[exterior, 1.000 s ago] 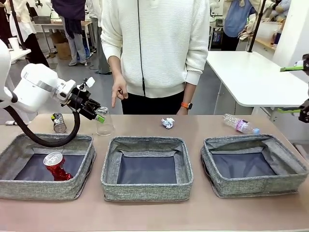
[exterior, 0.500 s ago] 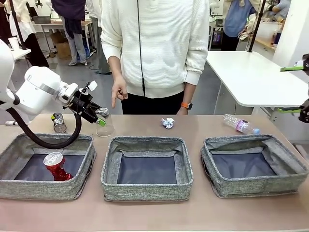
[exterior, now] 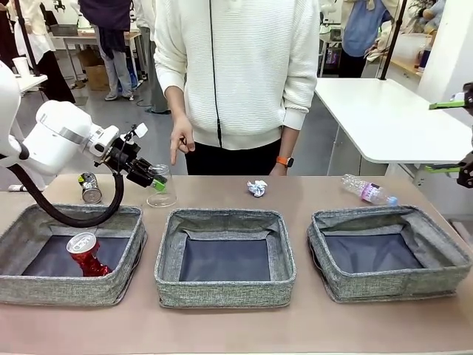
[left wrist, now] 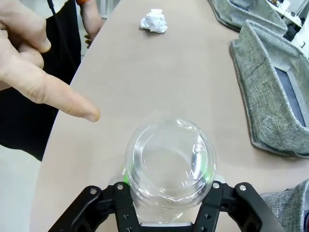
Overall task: Sort the waste into the appropriate baskets.
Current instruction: Pick up the waste item pointed out by the person.
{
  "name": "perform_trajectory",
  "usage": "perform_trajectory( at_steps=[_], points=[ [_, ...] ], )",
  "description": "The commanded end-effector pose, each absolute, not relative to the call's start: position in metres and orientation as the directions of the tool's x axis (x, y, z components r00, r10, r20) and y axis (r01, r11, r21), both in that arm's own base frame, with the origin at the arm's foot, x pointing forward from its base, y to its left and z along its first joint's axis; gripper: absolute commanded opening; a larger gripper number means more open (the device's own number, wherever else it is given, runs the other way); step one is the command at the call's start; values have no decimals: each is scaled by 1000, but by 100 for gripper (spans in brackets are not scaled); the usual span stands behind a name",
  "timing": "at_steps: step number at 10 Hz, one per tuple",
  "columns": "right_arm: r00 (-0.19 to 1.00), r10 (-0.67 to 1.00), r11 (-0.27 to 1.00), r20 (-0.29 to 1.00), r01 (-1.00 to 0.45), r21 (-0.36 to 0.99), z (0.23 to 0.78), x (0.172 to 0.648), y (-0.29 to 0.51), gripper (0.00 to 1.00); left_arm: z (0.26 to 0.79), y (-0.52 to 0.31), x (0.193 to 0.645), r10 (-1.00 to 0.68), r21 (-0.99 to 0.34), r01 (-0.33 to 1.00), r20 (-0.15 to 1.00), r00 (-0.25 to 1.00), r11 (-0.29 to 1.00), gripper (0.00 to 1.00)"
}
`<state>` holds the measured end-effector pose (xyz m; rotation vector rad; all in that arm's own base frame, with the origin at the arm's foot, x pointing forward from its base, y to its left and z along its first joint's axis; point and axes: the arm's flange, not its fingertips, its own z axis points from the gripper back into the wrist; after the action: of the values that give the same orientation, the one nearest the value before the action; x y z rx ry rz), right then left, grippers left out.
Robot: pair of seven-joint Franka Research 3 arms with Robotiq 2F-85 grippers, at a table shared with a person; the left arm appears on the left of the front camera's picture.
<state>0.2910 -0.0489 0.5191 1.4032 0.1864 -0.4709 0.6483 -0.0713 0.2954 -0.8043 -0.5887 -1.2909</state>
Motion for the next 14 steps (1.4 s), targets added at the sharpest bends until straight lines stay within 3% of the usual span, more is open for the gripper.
perform_trajectory(
  at_steps=[1, 2, 7, 9, 10, 11, 12, 13, 14],
  points=[
    [887, -205, 74, -414, 435, 897, 525, 290, -47, 100, 296, -72, 650, -613, -199, 976, 761, 212, 91, 24],
    [887, -205, 74, -414, 435, 897, 525, 290, -47, 100, 298, -70, 649, -613, -197, 976, 762, 211, 92, 37],
    [887, -205, 74, -414, 435, 897, 525, 290, -47, 100, 329, -53, 632, -581, -148, 987, 798, 158, 65, 37],
    [887, -205, 74, -414, 435, 897, 525, 290, -47, 100, 429, -34, 588, -527, -215, 976, 827, 196, 27, 37],
    [887, -205, 74, -414, 435, 897, 525, 290, -47, 100, 484, -15, 559, -526, -334, 936, 779, 341, 112, 37],
    [887, -205, 74, -414, 435, 897, 525, 290, -47, 100, 530, -2, 530, -546, -388, 914, 742, 388, 122, 37],
    [887, -205, 74, -414, 435, 897, 525, 290, -47, 100, 552, -1, 518, -536, -450, 871, 694, 481, 199, 37],
    [887, -205, 74, -414, 435, 897, 525, 290, -47, 100, 559, -9, 499, -604, -583, 797, 581, 545, 159, 37],
    [887, -205, 74, -414, 435, 897, 525, 290, -47, 100, 558, -11, 478, -667, -638, 741, 461, 585, 209, 37]
  ],
)
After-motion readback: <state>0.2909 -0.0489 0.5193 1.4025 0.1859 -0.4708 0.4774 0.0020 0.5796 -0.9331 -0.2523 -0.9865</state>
